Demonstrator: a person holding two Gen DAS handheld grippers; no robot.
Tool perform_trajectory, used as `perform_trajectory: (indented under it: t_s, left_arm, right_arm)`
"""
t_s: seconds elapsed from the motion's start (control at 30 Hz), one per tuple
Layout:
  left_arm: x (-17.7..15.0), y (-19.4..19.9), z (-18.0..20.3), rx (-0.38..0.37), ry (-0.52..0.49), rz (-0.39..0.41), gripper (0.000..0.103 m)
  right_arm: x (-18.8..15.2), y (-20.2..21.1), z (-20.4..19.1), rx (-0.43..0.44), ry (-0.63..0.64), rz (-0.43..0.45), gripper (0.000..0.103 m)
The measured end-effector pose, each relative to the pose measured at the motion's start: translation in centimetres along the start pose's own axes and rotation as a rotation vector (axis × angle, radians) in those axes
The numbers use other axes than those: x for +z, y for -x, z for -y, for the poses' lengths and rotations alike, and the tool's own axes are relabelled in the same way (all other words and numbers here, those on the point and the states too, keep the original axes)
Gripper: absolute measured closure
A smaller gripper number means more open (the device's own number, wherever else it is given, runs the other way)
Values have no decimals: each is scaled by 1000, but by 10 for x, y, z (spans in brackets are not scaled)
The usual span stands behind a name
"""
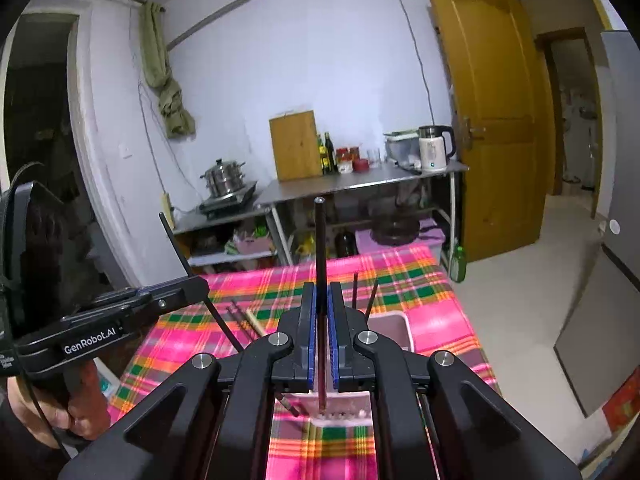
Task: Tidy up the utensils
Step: 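Lower the left tool's chopstick into the holder while the right tool lowers its own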
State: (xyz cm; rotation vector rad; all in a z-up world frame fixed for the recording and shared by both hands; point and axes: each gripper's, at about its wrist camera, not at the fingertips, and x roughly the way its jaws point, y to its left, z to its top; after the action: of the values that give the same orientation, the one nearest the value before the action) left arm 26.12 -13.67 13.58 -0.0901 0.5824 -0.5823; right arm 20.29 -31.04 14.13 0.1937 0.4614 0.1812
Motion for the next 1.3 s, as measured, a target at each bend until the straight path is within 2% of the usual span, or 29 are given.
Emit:
perform_trajectory:
  t_s: [0.27,0.83,1.07,1.2,1.3]
  left_arm:
    - [10,-30,-4,25,-18,6,98]
    - [-27,-80,-19,33,-48,-49,98]
    - [-41,-86,-24,30,-42,-81,98]
    - [-43,-81,-27,38,-34,-82,93]
    - [-43,-72,-28,36,-32,-70,87]
  right_arm:
    - [8,-24,10,-12,-5,11,98]
    - [-30,-71,13,-21,13,-70,98]
    - [-44,-81,15,-23,16,-126,98]
    - [-49,-83,19,-19,14,-148,96]
    - [-49,-78,19,-24,18,-143,88]
